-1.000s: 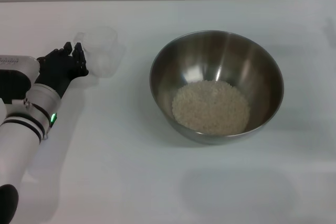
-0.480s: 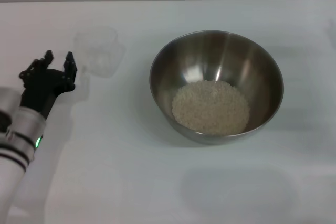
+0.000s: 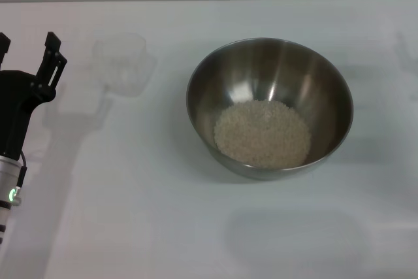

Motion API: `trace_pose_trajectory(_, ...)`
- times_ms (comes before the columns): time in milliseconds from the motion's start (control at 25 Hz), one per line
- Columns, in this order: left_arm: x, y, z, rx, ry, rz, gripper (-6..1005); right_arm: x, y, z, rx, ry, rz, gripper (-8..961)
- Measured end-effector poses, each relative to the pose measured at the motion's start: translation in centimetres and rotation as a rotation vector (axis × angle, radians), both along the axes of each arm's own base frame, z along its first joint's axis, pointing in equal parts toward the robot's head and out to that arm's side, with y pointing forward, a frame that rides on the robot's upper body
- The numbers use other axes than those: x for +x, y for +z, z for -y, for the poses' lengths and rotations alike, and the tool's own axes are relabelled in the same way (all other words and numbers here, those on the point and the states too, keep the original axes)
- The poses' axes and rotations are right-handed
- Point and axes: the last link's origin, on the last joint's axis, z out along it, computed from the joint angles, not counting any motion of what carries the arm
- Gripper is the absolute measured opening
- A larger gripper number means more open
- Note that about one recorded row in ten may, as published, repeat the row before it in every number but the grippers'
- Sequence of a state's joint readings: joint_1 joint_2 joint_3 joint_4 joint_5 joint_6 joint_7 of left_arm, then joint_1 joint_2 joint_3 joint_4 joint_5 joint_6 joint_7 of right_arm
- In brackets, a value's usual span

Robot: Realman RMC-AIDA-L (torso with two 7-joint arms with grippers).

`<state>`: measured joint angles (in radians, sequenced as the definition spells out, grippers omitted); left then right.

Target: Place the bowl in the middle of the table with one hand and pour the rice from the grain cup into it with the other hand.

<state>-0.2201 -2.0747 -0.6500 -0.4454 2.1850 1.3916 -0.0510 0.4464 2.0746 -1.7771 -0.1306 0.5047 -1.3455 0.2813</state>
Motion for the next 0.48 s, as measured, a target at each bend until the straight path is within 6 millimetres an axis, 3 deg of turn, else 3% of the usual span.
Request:
trace_pose_trajectory(280,1.7,0.9,-0.4,0.066,-0.094,0.04,824,0.4,-0.5,0.0,-0.028,-0.025,0.019,783)
trace_pose_trajectory(480,1.9,0.8,-1.2,0.054,-0.1,0.021,871,0.4,-0.7,-0.2,-0.033,-0.04,0.051,783)
